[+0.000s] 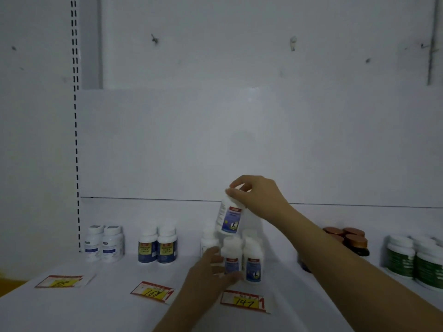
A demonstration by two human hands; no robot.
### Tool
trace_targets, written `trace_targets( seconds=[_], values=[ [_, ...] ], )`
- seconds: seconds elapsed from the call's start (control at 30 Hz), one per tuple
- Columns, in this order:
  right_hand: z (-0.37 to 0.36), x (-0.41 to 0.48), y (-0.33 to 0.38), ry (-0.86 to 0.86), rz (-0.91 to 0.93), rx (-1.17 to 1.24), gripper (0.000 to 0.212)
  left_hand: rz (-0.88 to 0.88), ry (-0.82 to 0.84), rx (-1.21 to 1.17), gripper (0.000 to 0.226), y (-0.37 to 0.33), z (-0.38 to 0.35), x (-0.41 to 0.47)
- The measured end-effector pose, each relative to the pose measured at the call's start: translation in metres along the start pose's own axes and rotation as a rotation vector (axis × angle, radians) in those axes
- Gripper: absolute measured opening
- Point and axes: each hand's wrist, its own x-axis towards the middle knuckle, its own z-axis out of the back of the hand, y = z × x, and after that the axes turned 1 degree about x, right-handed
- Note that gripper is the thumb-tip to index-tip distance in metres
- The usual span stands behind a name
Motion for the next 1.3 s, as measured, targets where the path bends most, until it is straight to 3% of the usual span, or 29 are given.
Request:
trace_targets(
  seconds=[0.1, 0.3, 0.43, 0.93, 1.13, 1.3],
  values=[
    [-0.002, -0.017, -0.01, 0.02, -0.075, 0.108, 0.023, -0.007, -0.013, -0.234, 0.051, -0.009, -0.008, 0.006],
    [-0.025, -0.053, -0.043, -0.013, -0.213, 0.387, 0.035, -0.084, -0.008, -0.246, 0.028, -0.007, -0.017, -0.003],
    [-0.035, -0.063, -0.049, 0.069, -0.246, 0.615, 0.024, -0.098, 0.087, -0.204, 0.022, -0.007, -0.019, -0.007],
    [-0.038, -0.064, -0.053, 0.052, -0.224, 0.561, 0.032, -0.144, 0.094, -0.116, 0.026, -0.006, -0.021, -0.011],
    [-0.028, -0.069, -0.056, 0.057, -0.227, 0.668, 0.032, -0.008, 0.409, -0.36, 0.04, -0.005, -0.022, -0.011],
    [-0.028, -0.07, -0.052, 0.056, -0.234, 0.748, 0.031, -0.052, 0.275, -0.321, 0.051, 0.0, -0.017, -0.007]
  ],
)
